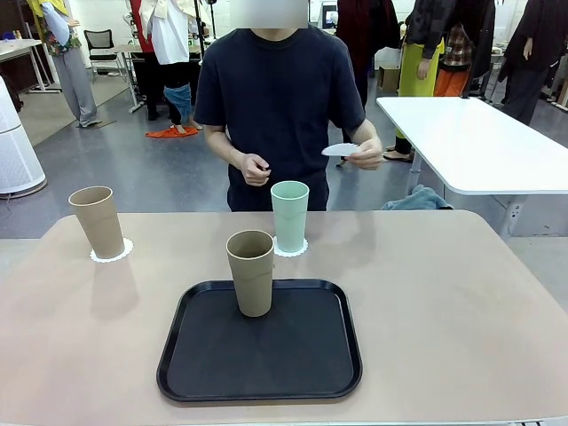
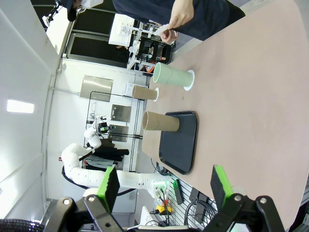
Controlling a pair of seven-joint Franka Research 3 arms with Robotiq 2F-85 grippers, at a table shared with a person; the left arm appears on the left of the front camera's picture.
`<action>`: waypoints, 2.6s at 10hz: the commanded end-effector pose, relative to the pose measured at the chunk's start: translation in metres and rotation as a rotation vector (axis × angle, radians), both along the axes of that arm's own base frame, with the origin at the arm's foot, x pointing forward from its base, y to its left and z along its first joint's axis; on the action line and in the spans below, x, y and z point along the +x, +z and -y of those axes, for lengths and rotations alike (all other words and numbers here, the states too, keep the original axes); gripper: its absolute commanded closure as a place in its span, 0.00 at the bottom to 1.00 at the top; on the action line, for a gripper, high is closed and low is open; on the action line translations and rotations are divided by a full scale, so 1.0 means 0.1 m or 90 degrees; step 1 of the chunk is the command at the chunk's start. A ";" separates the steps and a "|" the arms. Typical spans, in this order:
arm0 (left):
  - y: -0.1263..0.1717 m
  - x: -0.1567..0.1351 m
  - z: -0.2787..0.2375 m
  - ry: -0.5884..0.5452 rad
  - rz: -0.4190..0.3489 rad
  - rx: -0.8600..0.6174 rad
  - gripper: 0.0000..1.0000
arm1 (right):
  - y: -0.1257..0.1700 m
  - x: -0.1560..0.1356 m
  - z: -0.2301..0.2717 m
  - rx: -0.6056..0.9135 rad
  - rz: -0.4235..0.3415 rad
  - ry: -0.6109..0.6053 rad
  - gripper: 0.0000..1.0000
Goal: Place coasters on the table and set cups on them.
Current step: Take one Reusable plastic cup from the Flat Tray and place it on a coaster set by the human.
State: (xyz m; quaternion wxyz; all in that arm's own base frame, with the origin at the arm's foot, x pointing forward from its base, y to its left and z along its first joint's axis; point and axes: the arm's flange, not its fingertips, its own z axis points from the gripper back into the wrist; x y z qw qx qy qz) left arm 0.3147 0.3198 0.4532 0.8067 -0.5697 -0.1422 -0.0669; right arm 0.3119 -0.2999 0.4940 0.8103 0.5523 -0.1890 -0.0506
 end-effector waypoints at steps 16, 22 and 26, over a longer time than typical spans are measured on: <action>0.03 -0.02 -0.02 -0.001 0.001 -0.003 0.00 | -0.01 -0.01 0.00 0.005 0.004 -0.001 0.00; 0.03 -0.02 -0.02 -0.001 0.001 -0.003 0.00 | 0.55 0.13 -0.91 -0.115 0.060 0.130 0.00; 0.03 -0.02 -0.02 -0.001 0.001 -0.003 0.00 | 0.69 0.58 -2.71 -0.390 0.052 0.320 0.00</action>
